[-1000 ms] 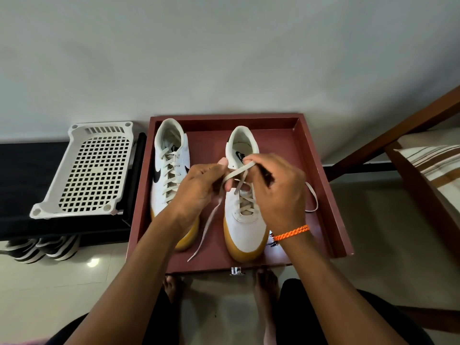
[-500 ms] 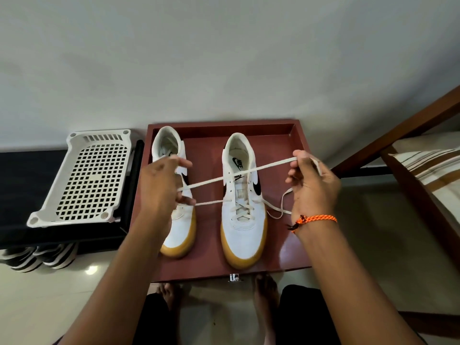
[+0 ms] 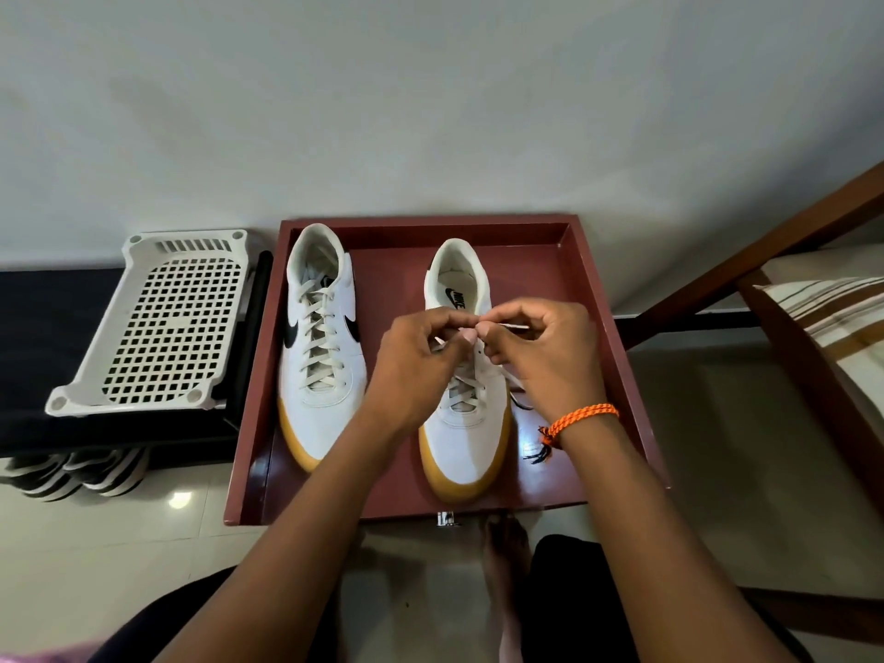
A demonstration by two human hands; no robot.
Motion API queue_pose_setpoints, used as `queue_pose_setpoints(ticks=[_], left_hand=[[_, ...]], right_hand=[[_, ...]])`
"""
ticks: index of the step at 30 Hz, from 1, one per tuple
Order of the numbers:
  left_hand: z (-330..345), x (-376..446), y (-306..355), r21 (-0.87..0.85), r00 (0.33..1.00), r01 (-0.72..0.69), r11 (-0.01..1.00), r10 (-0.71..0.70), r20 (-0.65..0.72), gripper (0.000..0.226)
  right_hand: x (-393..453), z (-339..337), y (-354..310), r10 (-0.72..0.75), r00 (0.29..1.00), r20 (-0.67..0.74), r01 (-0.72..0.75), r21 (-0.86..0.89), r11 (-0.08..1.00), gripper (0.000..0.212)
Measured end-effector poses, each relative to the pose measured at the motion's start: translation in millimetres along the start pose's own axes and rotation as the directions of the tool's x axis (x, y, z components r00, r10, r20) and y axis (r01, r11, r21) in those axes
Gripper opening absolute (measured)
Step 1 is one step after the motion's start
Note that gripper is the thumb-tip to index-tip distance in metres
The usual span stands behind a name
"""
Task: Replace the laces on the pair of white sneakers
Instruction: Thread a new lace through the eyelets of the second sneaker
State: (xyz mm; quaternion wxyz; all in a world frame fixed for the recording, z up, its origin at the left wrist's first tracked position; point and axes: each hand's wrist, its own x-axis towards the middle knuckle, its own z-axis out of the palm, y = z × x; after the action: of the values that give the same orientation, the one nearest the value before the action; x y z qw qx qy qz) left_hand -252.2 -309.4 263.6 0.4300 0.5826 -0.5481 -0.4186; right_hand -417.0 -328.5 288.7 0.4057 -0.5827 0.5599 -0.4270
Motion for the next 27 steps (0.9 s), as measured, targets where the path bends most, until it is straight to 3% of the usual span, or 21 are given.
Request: queue_pose_setpoints(ticks=[6,11,15,19,21,27], left_hand=[[2.3,2.4,3.0,0.049,0.988,0.031,0.998,-0.023,-0.151,0.005],[8.8,2.9,5.4,0.282,0.981,0.039,0.958,0.017,-0.195,0.011],[12.6,-3.2,10.4,0.612,0.956,0.052,0.789,0.139,-0.26,0.01],[19.4,-9.8,11.3,0.769,0.95,-0.029,0.638,0.258,-0.178,0.018],[24.5,-10.7,8.7,0.752,0.959,-0.003,0.659,0.214,-0.184,0.021],[24.8,-0.1,-3.1,0.585,0.982,0.079,0.807,0.04,-0.187,0.016]], right_hand=[[-0.7,-0.4,-3.6,0.001,1.0,-0.022,-0.003,-0.082,0.997,0.012],[0.0,-0.9,-0.1,0.03,0.999,-0.017,-0.032,-0.122,0.992,0.012],[0.3,0.1,6.0,0.116,0.992,-0.049,-0.122,-0.149,0.981,0.017],[1.6,-1.4,10.9,0.143,0.987,-0.077,-0.158,-0.241,0.958,0.015],[0.7,-0.4,12.9,0.168,0.985,-0.03,-0.169,-0.314,0.934,0.012],[-4.0,-0.2,10.7,0.201,0.975,0.089,-0.146,-0.425,0.894,0.029]])
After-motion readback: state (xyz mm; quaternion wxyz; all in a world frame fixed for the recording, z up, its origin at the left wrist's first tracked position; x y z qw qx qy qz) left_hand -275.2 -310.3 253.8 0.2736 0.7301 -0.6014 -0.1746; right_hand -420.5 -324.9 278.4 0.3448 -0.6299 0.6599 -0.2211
